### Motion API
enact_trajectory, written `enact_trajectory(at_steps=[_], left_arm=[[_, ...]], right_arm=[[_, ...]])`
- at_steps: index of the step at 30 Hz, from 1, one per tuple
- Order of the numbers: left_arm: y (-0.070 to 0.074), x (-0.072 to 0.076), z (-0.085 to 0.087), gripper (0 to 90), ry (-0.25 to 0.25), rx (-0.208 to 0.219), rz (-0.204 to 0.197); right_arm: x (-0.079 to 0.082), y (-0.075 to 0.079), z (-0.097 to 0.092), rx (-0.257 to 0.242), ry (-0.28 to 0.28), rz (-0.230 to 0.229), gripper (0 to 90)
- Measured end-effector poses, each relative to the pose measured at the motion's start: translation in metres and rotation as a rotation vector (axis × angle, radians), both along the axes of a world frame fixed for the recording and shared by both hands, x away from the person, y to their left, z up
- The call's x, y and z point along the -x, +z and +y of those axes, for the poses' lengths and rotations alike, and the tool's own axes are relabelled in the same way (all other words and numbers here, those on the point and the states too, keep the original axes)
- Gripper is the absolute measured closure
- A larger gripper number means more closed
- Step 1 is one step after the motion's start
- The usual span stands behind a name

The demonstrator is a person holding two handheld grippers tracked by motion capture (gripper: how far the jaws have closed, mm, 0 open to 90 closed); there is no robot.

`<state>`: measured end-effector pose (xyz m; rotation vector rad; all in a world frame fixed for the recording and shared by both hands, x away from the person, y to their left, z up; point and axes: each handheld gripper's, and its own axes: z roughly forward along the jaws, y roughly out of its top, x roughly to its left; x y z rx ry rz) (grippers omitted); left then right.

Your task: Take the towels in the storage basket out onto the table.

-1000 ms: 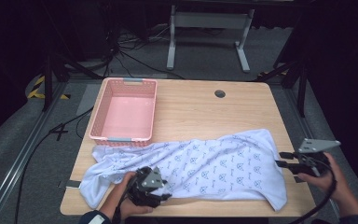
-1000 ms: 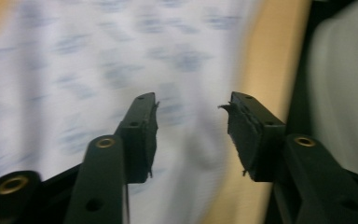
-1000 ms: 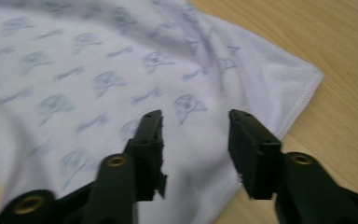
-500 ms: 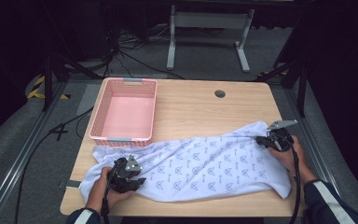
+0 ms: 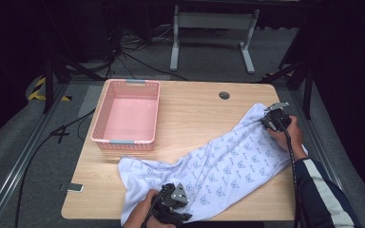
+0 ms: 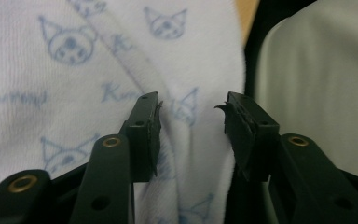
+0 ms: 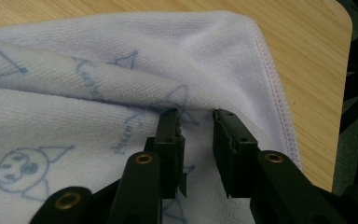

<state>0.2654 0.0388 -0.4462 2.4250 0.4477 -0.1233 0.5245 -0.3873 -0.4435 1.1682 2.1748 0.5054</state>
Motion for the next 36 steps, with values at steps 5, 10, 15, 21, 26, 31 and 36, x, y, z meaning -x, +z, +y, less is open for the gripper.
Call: enact_trajectory(at_steps=[5, 10, 15, 21, 26, 31, 36], left_arm=[[0.038, -0.009, 0.038, 47.4, 0.127, 0.053, -0.176], [0.028, -0.054, 0.103, 51.1, 0.384, -0.024, -0.247], [-0.004, -0.078, 0.135, 53.7, 0.453, -0.075, -0.18], [-0.013, -0.084, 0.141, 56.3, 0.462, -0.111, -0.156], [-0.009, -0.073, 0.144, 71.7, 0.41, -0.139, -0.132], [-0.008, -0.044, 0.127, 70.7, 0.329, -0.141, -0.122], [-0.007, -0.019, 0.097, 69.1, 0.103, -0.096, -0.036]], right_arm=[[0.032, 0.018, 0.014, -0.146, 0.123, -0.013, 58.8], [0.084, 0.015, 0.034, -0.24, 0.273, 0.06, 57.0], [0.101, 0.003, 0.032, -0.241, 0.255, 0.105, 57.1], [0.093, -0.004, 0.01, -0.269, 0.16, 0.109, 57.4], [0.079, -0.005, -0.005, -0.261, 0.098, 0.075, 60.0], [0.044, -0.004, -0.029, -0.233, 0.007, 0.034, 63.2], [0.017, -0.002, -0.03, -0.104, -0.048, -0.017, 62.6]])
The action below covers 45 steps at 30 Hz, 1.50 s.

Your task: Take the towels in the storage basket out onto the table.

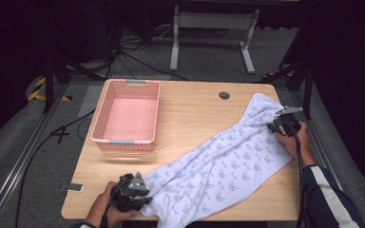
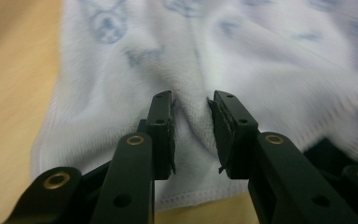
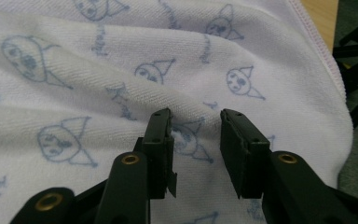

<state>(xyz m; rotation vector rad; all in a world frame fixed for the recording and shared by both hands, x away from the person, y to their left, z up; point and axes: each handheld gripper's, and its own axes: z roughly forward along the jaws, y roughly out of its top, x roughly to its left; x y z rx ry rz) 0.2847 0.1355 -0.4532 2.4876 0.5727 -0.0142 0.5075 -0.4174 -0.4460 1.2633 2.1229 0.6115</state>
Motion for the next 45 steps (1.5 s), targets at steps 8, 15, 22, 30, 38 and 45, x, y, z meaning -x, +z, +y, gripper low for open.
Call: enact_trajectory(at_steps=[8, 15, 22, 30, 38, 45], left_arm=[[0.014, -0.003, -0.012, 57.1, 0.042, 0.084, -0.045], [-0.003, -0.026, -0.003, 52.5, 0.196, 0.008, -0.112], [-0.004, -0.026, -0.014, 72.0, 0.128, 0.004, -0.092], [-0.001, -0.011, -0.018, 87.4, 0.047, -0.034, -0.073], [0.003, 0.021, -0.061, 83.3, -0.143, -0.007, -0.088], [0.008, -0.011, -0.071, 54.2, -0.012, 0.115, -0.122]], right_arm=[[0.004, 0.004, 0.008, -0.015, 0.003, -0.016, 53.9], [0.056, 0.017, 0.037, -0.174, 0.184, 0.051, 49.4], [0.092, -0.001, 0.057, -0.143, 0.247, 0.137, 48.7], [0.078, 0.001, 0.017, -0.089, 0.087, 0.076, 50.9], [0.036, 0.002, -0.001, -0.028, -0.01, 0.037, 51.3], [0.041, 0.025, 0.018, -0.09, 0.105, 0.008, 52.8]])
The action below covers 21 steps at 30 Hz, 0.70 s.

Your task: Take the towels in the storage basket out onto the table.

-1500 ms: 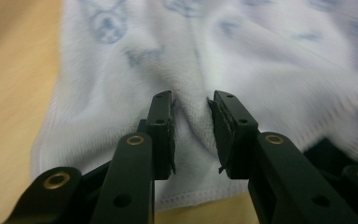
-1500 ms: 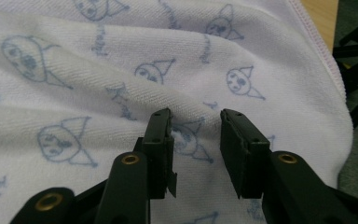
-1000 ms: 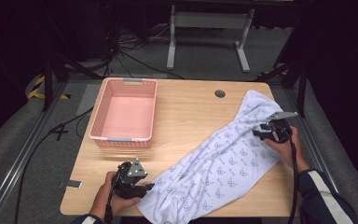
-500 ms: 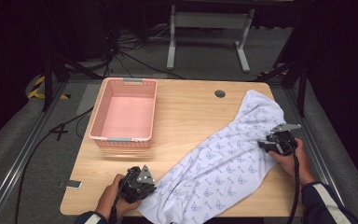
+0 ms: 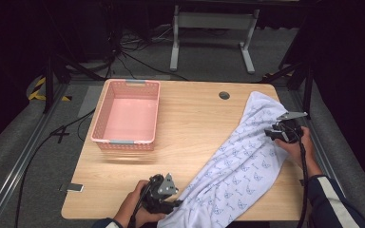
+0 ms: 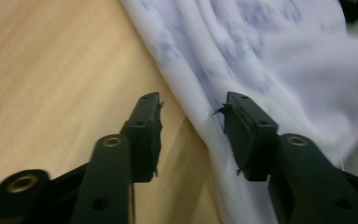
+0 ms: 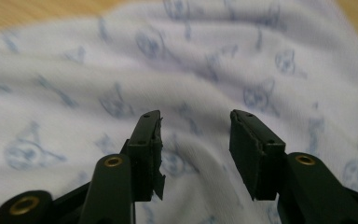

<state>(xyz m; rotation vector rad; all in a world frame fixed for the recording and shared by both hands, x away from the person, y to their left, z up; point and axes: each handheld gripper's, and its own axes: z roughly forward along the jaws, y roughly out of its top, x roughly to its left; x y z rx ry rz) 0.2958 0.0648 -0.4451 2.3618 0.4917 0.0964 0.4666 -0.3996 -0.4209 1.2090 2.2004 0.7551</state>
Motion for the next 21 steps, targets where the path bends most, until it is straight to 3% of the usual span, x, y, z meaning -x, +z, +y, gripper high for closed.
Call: enact_trajectory(at_steps=[1, 3, 4, 5, 7, 9, 11, 14, 16, 19, 21], left_arm=[[-0.001, -0.005, -0.005, 51.0, 0.02, -0.014, 0.005], [-0.008, -0.017, -0.014, 47.9, 0.009, -0.004, 0.028], [-0.012, -0.02, -0.018, 47.7, 0.016, -0.009, 0.05], [-0.014, -0.021, -0.021, 47.9, 0.013, -0.043, 0.055], [-0.015, -0.022, -0.023, 50.3, -0.01, -0.019, 0.038], [-0.015, -0.02, -0.023, 56.6, -0.038, -0.018, 0.047], [-0.015, -0.018, -0.022, 71.3, -0.069, -0.021, 0.059], [-0.015, -0.015, -0.022, 83.5, -0.101, -0.026, 0.076], [-0.014, -0.011, -0.023, 85.3, -0.137, -0.036, 0.071], [-0.014, 0.0, -0.022, 85.5, -0.169, -0.041, 0.096], [-0.013, 0.008, -0.022, 85.5, -0.201, -0.051, 0.101]], right_arm=[[-0.001, 0.003, 0.003, -0.023, 0.01, -0.015, 51.8], [-0.008, 0.007, 0.009, -0.027, -0.006, -0.052, 49.8], [-0.016, 0.006, 0.011, -0.023, -0.02, -0.044, 49.7], [-0.023, 0.003, 0.01, -0.028, -0.042, -0.037, 49.2], [-0.035, -0.005, 0.007, -0.037, -0.097, -0.022, 49.3], [-0.048, -0.019, 0.001, -0.075, -0.13, 0.056, 48.3], [-0.054, -0.028, -0.002, -0.121, -0.13, 0.075, 48.6], [-0.06, -0.028, 0.003, -0.117, -0.118, 0.076, 49.5], [-0.065, -0.028, 0.012, -0.12, -0.102, 0.075, 50.0], [-0.073, -0.031, 0.033, -0.122, -0.035, 0.051, 53.6], [-0.081, -0.032, 0.057, -0.127, 0.017, 0.055, 53.7]])
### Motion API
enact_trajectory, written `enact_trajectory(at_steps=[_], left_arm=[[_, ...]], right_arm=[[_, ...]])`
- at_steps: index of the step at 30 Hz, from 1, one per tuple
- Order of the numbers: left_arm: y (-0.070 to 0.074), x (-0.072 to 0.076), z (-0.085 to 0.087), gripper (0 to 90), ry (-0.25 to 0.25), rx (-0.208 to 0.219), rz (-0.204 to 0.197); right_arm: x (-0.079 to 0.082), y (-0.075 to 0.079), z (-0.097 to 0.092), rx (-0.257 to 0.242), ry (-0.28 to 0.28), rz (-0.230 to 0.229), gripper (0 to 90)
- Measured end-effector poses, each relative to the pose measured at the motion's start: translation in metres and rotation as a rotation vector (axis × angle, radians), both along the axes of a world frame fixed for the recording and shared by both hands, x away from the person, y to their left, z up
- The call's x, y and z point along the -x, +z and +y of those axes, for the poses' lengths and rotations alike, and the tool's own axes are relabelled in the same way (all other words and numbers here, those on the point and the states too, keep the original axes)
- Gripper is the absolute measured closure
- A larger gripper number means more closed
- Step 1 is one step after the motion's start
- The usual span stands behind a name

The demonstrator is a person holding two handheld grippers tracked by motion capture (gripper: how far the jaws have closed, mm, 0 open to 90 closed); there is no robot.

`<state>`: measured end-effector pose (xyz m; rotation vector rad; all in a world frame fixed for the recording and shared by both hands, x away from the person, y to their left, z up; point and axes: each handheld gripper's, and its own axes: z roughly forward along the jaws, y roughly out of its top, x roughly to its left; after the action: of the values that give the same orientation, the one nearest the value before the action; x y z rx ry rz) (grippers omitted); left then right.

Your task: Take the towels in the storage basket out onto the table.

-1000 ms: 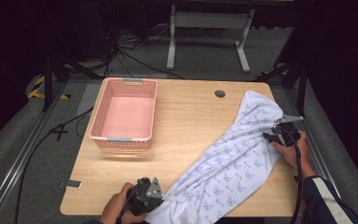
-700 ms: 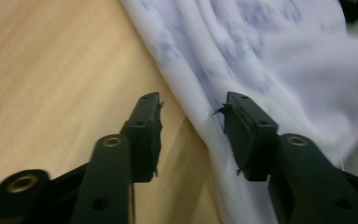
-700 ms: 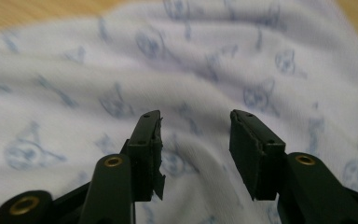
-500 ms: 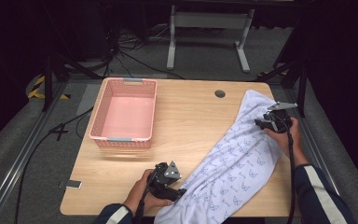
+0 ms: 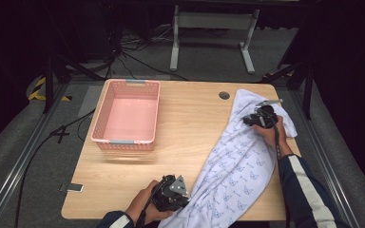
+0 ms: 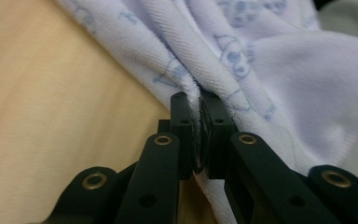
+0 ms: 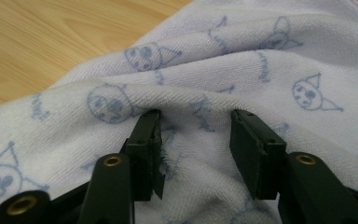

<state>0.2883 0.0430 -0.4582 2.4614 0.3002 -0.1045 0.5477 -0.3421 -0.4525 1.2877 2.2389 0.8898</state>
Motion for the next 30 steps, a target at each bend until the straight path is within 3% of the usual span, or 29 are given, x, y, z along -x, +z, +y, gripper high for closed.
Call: enact_trajectory(at_steps=[5, 9, 11, 12, 14, 16, 18, 21, 23, 24, 25, 27, 30], left_arm=[[0.001, 0.016, 0.001, 84.2, -0.029, -0.011, 0.007], [0.0, 0.021, 0.001, 79.0, -0.068, -0.007, 0.005], [0.002, 0.017, 0.0, 70.7, -0.051, -0.002, -0.02], [0.002, 0.012, 0.0, 66.1, -0.008, 0.009, -0.021], [0.003, 0.001, 0.001, 55.8, 0.051, 0.035, -0.022], [0.002, -0.013, 0.003, 50.7, 0.129, 0.063, 0.001], [0.002, -0.028, 0.003, 45.9, 0.195, 0.083, -0.008], [0.004, -0.051, -0.002, 41.9, 0.278, 0.085, -0.037], [0.005, -0.066, -0.009, 39.3, 0.339, 0.085, -0.062], [0.005, -0.075, -0.013, 39.0, 0.34, 0.104, -0.059], [0.005, -0.08, -0.017, 39.0, 0.349, 0.101, -0.063], [0.003, -0.089, -0.026, 37.6, 0.345, 0.102, -0.049], [-0.002, -0.093, -0.043, 37.7, 0.322, 0.057, -0.078]], right_arm=[[-0.015, 0.001, 0.07, 0.024, 0.153, 0.02, 54.7], [-0.012, 0.0, 0.123, 0.038, 0.282, 0.03, 54.7], [-0.004, 0.003, 0.138, 0.075, 0.327, 0.037, 52.8], [0.0, 0.004, 0.141, 0.098, 0.331, 0.032, 50.9], [0.012, 0.012, 0.133, 0.059, 0.324, 0.02, 50.8], [0.025, 0.018, 0.12, 0.064, 0.324, -0.007, 49.8], [0.04, 0.022, 0.104, 0.084, 0.315, -0.014, 48.7], [0.064, 0.021, 0.07, 0.092, 0.298, 0.006, 47.3], [0.075, 0.014, 0.056, 0.127, 0.292, 0.035, 46.0], [0.08, 0.01, 0.049, 0.14, 0.283, 0.043, 46.2], [0.084, 0.009, 0.04, 0.113, 0.268, 0.038, 46.8], [0.088, 0.01, 0.028, 0.112, 0.232, 0.04, 46.7], [0.093, 0.011, 0.012, 0.117, 0.187, 0.041, 53.5]])
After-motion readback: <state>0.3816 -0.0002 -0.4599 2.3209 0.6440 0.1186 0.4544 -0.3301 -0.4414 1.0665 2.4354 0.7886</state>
